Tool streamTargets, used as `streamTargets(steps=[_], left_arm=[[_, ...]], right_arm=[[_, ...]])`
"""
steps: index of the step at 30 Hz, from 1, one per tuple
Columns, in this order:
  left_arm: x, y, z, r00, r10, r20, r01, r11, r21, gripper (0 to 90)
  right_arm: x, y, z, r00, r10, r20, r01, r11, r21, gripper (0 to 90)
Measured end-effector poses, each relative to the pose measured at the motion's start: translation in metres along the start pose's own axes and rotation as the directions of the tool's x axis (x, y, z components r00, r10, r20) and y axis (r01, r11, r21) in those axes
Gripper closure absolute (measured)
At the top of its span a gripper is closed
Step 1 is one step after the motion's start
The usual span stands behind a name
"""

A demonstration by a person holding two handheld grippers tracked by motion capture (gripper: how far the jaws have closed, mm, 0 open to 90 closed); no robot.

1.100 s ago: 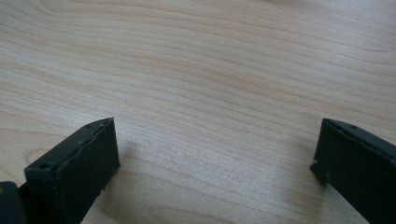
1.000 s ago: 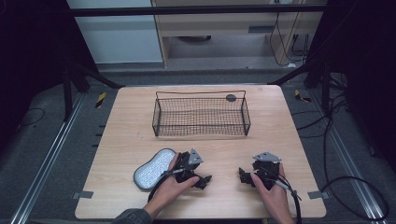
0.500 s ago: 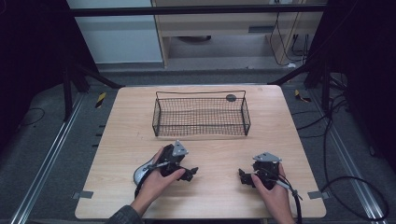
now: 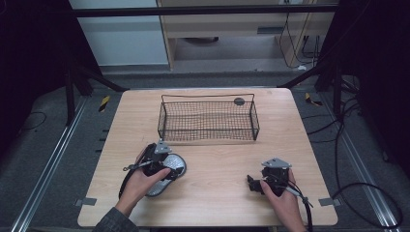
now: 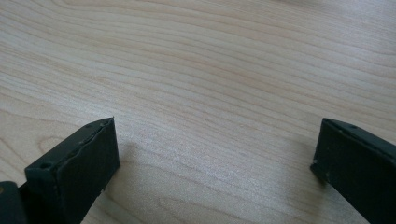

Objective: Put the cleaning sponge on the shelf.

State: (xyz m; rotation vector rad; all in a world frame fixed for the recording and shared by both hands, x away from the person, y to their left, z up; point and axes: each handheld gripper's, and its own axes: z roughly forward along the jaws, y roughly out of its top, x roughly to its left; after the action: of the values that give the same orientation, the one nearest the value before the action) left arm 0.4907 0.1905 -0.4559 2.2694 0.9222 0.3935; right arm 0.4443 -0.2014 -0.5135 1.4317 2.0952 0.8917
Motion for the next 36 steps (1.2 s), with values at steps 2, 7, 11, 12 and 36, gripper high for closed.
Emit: streamTargets(steps=[2,7,11,12,36], left_arm=[[0.002,-0.001,-0.001,1.0000,-0.006,0.001,0.006,1.0000,0.005,4.4],[0.009,-0.005,-0.004,0.9996,-0.026,0.009,0.025,0.9973,0.069,4.3],[0.012,-0.007,-0.003,0.9995,-0.031,0.003,0.030,0.9928,0.116,4.2],[0.013,-0.008,-0.002,0.9996,-0.027,0.005,0.026,0.9909,0.132,4.2],[0.009,-0.002,-0.004,0.9996,0.023,0.015,-0.027,0.9425,0.333,3.9]], right_arm=[[0.000,0.000,0.000,1.0000,0.002,-0.003,-0.002,1.000,-0.001,0.4],[0.000,0.000,0.000,1.0000,-0.003,-0.004,0.003,1.000,-0.002,0.4],[0.000,0.000,0.000,1.0000,-0.004,-0.006,0.004,1.000,-0.002,0.4],[0.000,0.000,0.000,1.0000,-0.005,-0.007,0.005,1.000,-0.001,0.4],[-0.001,0.000,-0.001,0.9995,-0.022,-0.023,0.022,1.000,0.006,0.4]])
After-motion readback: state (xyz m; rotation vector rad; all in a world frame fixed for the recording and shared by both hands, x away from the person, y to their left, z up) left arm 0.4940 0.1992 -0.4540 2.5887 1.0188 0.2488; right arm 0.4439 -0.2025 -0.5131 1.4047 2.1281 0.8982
